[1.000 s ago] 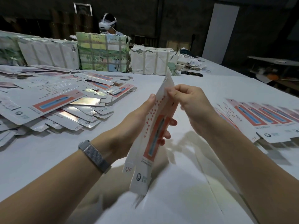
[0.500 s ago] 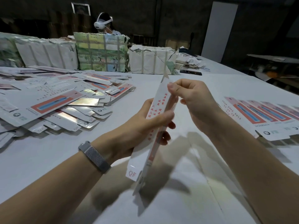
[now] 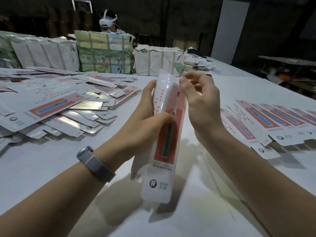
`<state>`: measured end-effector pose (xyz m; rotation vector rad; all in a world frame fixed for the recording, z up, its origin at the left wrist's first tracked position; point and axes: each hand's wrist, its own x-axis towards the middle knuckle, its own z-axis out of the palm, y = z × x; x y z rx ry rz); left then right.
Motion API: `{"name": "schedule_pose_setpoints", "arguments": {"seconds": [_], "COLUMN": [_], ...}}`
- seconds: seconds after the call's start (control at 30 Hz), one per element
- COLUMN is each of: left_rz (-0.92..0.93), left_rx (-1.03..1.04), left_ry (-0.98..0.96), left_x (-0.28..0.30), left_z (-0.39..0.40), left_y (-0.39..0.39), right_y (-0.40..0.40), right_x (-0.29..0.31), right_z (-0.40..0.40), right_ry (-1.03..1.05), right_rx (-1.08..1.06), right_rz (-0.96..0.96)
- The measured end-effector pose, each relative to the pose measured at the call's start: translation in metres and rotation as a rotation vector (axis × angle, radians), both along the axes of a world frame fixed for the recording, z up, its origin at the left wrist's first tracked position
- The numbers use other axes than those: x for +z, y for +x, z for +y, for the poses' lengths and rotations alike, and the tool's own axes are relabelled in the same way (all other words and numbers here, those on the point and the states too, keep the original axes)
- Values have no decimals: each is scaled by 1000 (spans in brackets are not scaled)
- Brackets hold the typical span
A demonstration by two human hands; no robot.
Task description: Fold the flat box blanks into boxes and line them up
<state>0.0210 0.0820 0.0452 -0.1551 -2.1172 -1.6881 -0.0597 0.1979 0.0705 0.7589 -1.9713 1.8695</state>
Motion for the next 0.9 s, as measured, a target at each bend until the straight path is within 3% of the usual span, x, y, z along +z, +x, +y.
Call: {"name": "schedule_pose_setpoints", "arguments": {"seconds": [0.1, 0.23, 0.5, 0.63, 0.9], "left_rz": [4, -46, 109, 73, 143], "left_rx": [-36, -72, 6, -8, -51], "left_ry": [240, 250, 131, 87, 130], "left_x": [-2, -10, -13, -11, -12], "left_z": [1, 13, 5, 3, 4], "left_y": [0, -2, -8, -9, -7], "right_y": [6, 15, 12, 14, 15], "right_x": [-6, -13, -8, -9, -16], "right_z": [-5, -6, -9, -8, -10], "right_ry": [-35, -114, -99, -36, -19], "right_rx": [98, 345, 367, 313, 324], "right_rz": [-127, -304, -253, -211, -158]}}
